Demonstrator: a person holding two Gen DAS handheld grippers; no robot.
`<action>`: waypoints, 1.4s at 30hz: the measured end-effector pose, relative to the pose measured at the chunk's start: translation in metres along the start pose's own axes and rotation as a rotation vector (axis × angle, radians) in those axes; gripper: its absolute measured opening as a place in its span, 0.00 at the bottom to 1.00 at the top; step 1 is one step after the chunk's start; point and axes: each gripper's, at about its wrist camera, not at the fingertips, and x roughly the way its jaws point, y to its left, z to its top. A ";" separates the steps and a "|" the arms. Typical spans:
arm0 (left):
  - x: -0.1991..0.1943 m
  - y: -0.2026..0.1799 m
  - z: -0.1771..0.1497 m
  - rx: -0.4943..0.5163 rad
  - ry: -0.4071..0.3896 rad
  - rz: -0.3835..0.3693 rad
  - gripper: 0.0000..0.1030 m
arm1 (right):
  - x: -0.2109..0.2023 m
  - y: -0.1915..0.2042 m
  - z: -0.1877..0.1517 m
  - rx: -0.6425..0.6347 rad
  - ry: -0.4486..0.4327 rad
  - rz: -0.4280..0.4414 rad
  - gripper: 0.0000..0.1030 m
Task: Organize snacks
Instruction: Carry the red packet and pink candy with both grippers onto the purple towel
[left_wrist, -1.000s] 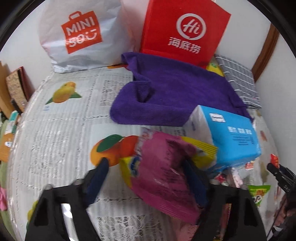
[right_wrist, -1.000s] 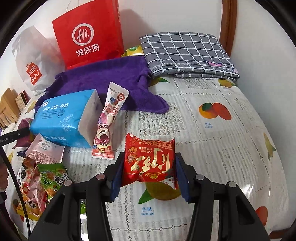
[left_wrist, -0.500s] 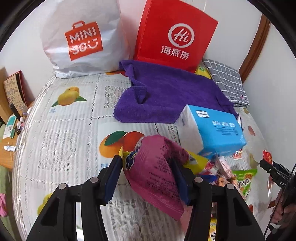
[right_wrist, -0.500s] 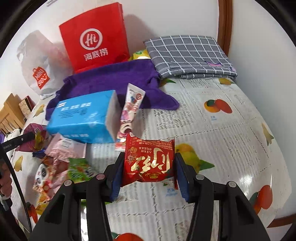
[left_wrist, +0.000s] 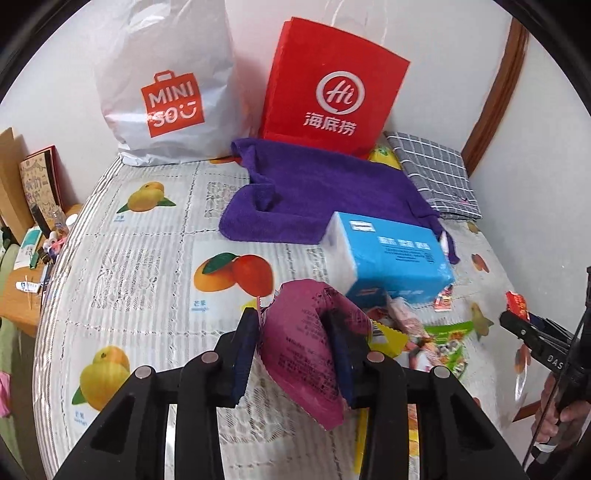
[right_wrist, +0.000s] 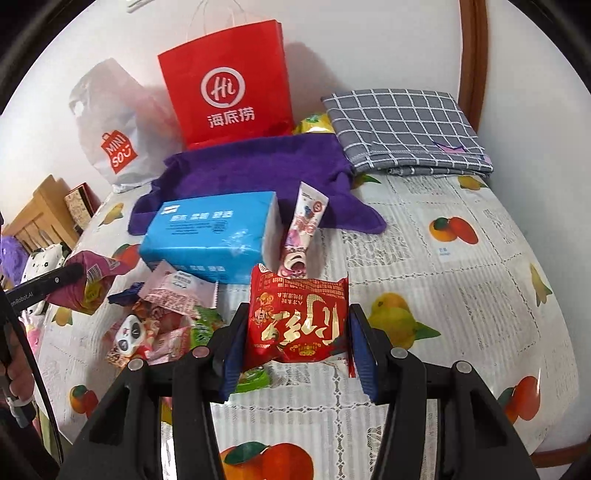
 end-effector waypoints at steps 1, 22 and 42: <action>-0.003 -0.003 0.000 0.005 -0.004 -0.005 0.35 | -0.002 0.002 0.000 -0.006 -0.007 0.009 0.49; -0.022 -0.061 0.065 0.053 -0.093 -0.033 0.35 | -0.014 0.023 0.069 -0.082 -0.083 0.062 0.49; 0.020 -0.055 0.134 0.025 -0.100 -0.046 0.35 | 0.027 0.039 0.144 -0.113 -0.100 0.055 0.49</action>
